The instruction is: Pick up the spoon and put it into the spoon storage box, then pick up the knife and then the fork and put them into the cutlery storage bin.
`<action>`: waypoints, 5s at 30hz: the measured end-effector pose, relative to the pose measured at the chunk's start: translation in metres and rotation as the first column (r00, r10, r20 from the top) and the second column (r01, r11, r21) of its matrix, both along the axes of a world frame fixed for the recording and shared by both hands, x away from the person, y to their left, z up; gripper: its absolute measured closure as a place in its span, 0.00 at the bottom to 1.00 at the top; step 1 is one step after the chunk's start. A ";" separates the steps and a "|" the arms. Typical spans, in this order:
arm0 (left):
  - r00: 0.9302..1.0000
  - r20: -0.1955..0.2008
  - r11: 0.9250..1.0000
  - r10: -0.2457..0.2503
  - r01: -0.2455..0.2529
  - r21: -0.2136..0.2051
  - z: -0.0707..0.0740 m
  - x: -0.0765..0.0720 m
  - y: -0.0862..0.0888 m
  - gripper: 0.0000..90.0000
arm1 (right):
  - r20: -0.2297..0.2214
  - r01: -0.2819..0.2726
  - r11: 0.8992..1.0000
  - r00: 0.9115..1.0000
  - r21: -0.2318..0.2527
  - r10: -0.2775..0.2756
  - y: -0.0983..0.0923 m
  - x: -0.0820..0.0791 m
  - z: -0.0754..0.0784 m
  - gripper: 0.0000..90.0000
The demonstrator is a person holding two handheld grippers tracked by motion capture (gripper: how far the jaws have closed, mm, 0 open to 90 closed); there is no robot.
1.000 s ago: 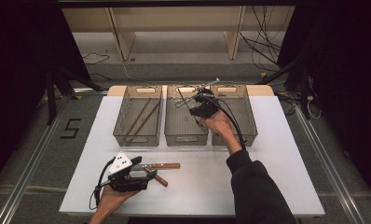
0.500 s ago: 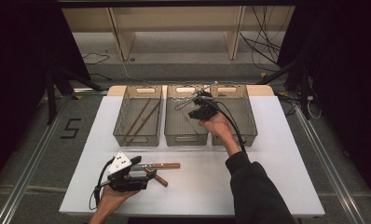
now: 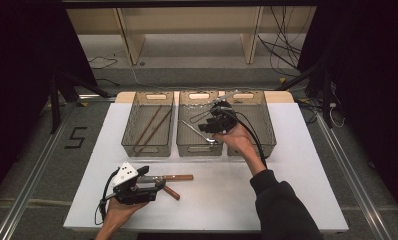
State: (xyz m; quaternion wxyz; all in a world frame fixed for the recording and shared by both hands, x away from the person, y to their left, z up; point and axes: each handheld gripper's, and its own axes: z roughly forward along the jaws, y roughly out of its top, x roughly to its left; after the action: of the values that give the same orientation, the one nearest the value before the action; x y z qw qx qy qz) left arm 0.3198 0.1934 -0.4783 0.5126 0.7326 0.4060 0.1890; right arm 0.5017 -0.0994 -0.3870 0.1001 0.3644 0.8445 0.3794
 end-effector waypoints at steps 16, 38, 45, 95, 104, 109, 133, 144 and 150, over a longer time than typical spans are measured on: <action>0.997 0.001 0.996 0.083 -0.083 -0.026 0.001 0.003 0.013 0.20 | 0.039 -0.112 0.992 0.993 0.050 0.110 -0.007 -0.054 -0.004 0.48; 0.995 -0.008 0.995 0.096 -0.097 -0.020 0.002 0.005 0.020 0.20 | 0.049 -0.200 0.978 0.979 0.056 0.197 -0.003 -0.089 -0.017 0.43; 0.998 -0.029 0.998 0.054 -0.054 0.015 0.008 0.010 0.020 0.20 | 0.046 -0.221 0.973 0.975 0.059 0.219 -0.007 -0.101 -0.023 0.42; 0.970 -0.212 0.895 -0.118 0.197 0.401 0.020 0.065 -0.019 0.26 | 0.110 -0.074 0.971 0.993 0.228 0.050 -0.114 -0.178 -0.056 0.34; 0.956 -0.251 0.861 -0.152 0.253 0.441 0.022 0.066 -0.024 0.29 | 0.107 -0.058 0.971 0.994 0.234 0.034 -0.121 -0.181 -0.058 0.33; 0.947 -0.278 0.843 -0.160 0.278 0.461 0.020 0.069 -0.028 0.29 | 0.103 -0.053 0.971 0.994 0.235 0.029 -0.123 -0.183 -0.059 0.33; 0.894 -0.401 0.734 -0.200 0.408 0.543 0.018 0.081 -0.047 0.40 | 0.098 -0.047 0.971 0.995 0.235 0.025 -0.128 -0.184 -0.061 0.31; 0.860 -0.459 0.690 -0.223 0.472 0.549 0.014 0.085 -0.055 0.58 | 0.106 -0.050 0.971 0.994 0.232 0.026 -0.126 -0.185 -0.060 0.32; 0.835 -0.503 0.679 -0.224 0.504 0.533 0.010 0.089 -0.059 0.66 | 0.106 -0.045 0.971 0.994 0.235 0.020 -0.126 -0.183 -0.060 0.33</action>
State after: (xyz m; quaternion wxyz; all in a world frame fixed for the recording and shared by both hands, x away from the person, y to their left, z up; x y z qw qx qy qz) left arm 0.4091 0.1340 -0.4685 0.1618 0.9524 0.2524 0.0559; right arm 0.3183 -0.2255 -0.4468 0.0928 0.3399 0.7929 0.4972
